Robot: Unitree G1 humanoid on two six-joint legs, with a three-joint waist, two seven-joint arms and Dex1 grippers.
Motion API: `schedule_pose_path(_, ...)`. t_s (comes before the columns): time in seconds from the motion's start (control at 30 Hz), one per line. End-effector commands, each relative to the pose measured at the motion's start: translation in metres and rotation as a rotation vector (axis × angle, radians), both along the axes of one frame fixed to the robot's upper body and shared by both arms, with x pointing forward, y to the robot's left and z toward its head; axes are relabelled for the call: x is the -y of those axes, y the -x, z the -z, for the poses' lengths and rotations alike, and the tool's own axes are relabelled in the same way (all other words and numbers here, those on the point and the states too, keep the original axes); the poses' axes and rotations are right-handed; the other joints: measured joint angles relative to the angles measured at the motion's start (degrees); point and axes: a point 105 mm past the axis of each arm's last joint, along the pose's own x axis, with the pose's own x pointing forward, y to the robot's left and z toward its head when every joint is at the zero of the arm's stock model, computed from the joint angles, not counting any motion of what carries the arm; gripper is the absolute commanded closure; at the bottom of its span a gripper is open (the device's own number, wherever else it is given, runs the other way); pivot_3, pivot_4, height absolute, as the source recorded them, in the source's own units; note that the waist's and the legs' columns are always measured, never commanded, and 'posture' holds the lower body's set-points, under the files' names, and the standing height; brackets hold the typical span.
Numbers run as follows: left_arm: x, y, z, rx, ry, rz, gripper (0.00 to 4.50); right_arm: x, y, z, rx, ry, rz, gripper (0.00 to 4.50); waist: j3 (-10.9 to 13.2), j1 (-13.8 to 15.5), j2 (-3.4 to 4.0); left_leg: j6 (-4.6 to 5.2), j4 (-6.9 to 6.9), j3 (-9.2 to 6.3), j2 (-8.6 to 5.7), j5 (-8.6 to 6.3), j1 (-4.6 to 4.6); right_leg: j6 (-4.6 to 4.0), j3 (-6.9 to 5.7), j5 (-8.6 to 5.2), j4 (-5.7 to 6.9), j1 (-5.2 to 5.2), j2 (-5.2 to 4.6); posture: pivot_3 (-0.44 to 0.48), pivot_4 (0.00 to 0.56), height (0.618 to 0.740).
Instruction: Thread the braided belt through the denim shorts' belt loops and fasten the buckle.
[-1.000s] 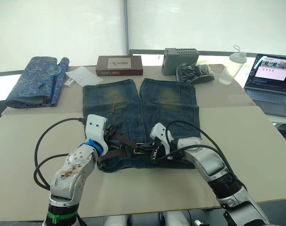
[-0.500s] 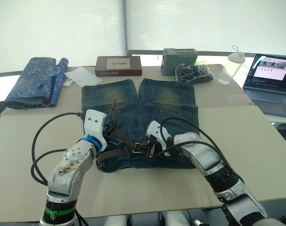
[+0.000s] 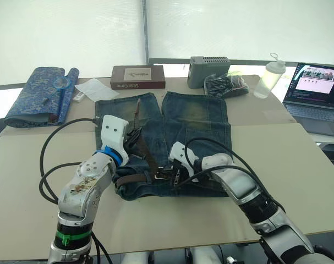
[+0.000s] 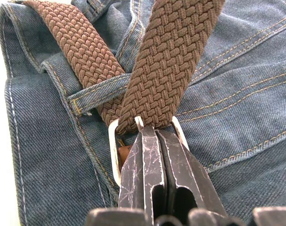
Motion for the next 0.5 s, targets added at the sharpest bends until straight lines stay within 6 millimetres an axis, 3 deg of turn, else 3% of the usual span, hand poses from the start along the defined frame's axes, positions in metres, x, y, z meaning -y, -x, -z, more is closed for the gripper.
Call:
schedule_pose_path(0.03, 0.009, 0.001, -0.028, 0.109, -0.002, 0.028, 4.5, 0.013, 0.012, 0.052, -0.133, 0.157, 0.039, 4.44, 0.0, 0.01, 0.0, 0.0, 0.0, -0.01, 0.0, 0.0, 0.02, 0.0, 0.0, 0.0, 0.0, 0.02, 0.0, 0.0, 0.15, 0.74)
schedule_pose_path(0.13, 0.018, 0.001, -0.026, 0.102, -0.005, 0.061, 4.5, 0.008, 0.008, 0.043, -0.123, 0.08, 0.075, 4.44, -0.01, 0.0, -0.01, 0.0, 0.0, -0.01, 0.0, 0.0, 0.04, 0.01, 0.0, -0.01, 0.0, 0.03, 0.01, 0.0, 0.15, 0.74)
schedule_pose_path(0.27, 0.027, 0.0, -0.021, 0.086, -0.019, 0.087, 4.5, 0.006, 0.003, 0.014, -0.142, -0.114, 0.125, 4.44, -0.01, 0.01, -0.01, 0.0, -0.01, -0.02, 0.01, 0.0, 0.0, 0.01, 0.02, -0.01, 0.0, 0.0, 0.03, 0.0, 0.15, 0.74)
schedule_pose_path(0.37, 0.037, -0.001, -0.02, 0.077, -0.011, 0.115, 4.5, 0.017, 0.002, 0.006, -0.13, -0.141, 0.165, 3.62, 0.0, 0.24, -0.01, 0.0, -0.01, -0.02, -0.01, 0.0, -0.08, 0.0, 0.02, 0.0, -0.01, -0.04, 0.0, 0.0, 0.15, 0.74)
schedule_pose_path(0.5, 0.054, -0.002, -0.016, 0.063, -0.016, 0.17, 4.5, 0.031, 0.009, -0.001, -0.121, -0.164, 0.189, 2.15, 0.0, 0.94, -0.01, 0.0, 0.0, -0.06, -0.08, 0.0, -0.16, 0.04, -0.04, -0.01, -0.08, -0.06, -0.07, 0.0, 0.15, 0.74)
